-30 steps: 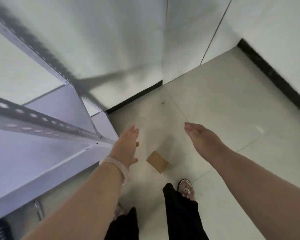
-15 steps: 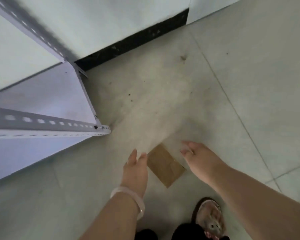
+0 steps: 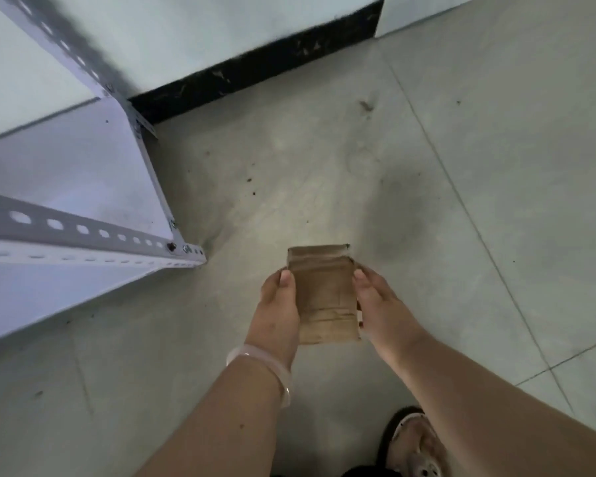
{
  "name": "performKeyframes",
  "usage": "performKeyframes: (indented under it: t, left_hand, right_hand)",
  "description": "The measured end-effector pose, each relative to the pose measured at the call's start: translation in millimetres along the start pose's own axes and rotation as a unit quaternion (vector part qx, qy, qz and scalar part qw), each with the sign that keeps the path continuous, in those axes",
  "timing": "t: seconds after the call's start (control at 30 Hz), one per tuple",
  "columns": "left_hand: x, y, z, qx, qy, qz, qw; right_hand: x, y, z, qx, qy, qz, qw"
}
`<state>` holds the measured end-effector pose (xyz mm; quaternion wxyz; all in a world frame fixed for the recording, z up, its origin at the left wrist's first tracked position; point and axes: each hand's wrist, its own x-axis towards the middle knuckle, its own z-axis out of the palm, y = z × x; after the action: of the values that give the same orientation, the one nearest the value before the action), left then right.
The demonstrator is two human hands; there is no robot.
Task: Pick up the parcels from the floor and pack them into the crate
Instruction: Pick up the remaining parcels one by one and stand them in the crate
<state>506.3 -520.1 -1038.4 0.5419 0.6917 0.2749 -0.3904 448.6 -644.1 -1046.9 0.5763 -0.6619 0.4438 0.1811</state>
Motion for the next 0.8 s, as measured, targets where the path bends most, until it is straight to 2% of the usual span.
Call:
performKeyframes:
  t: [0.07, 0.17, 0.37, 0.47, 0.6, 0.8]
  left_hand:
    - [-22.1, 40.4, -1.0, -0.016, -0.002, 0.047, 0.999]
    - [-65.2, 106.1, -4.7, -0.063, 0.004, 0.064, 0.996]
    - [-190.2, 253.0, -17.1, -0.131, -0.046, 0.188, 0.972]
    - [-275.0, 319.8, -24.7, -0.158, -0.068, 0.220, 0.960]
    - [-401.8, 388.6, -35.5, -0.152, -0.104, 0.286, 0.940]
    - [-587.8, 442.8, -84.0, -0.209, -0.045, 0.406, 0.888]
  right_hand:
    - [-14.4, -39.2, -13.1, 0.063, 0.009, -0.005, 0.998]
    - [-44.9, -113.5, -42.9, 0.131, 0.032, -0.033, 0.990]
    - [-153.9, -260.7, -103.3, 0.196, 0.081, -0.160, 0.964]
    - [-230.3, -332.2, -136.8, 0.218, 0.042, -0.246, 0.944]
    - [-343.6, -415.4, -176.5, 0.172, -0.012, -0.370, 0.913]
    - [-514.4, -499.6, -196.1, 0.177, -0.080, -0.518, 0.833]
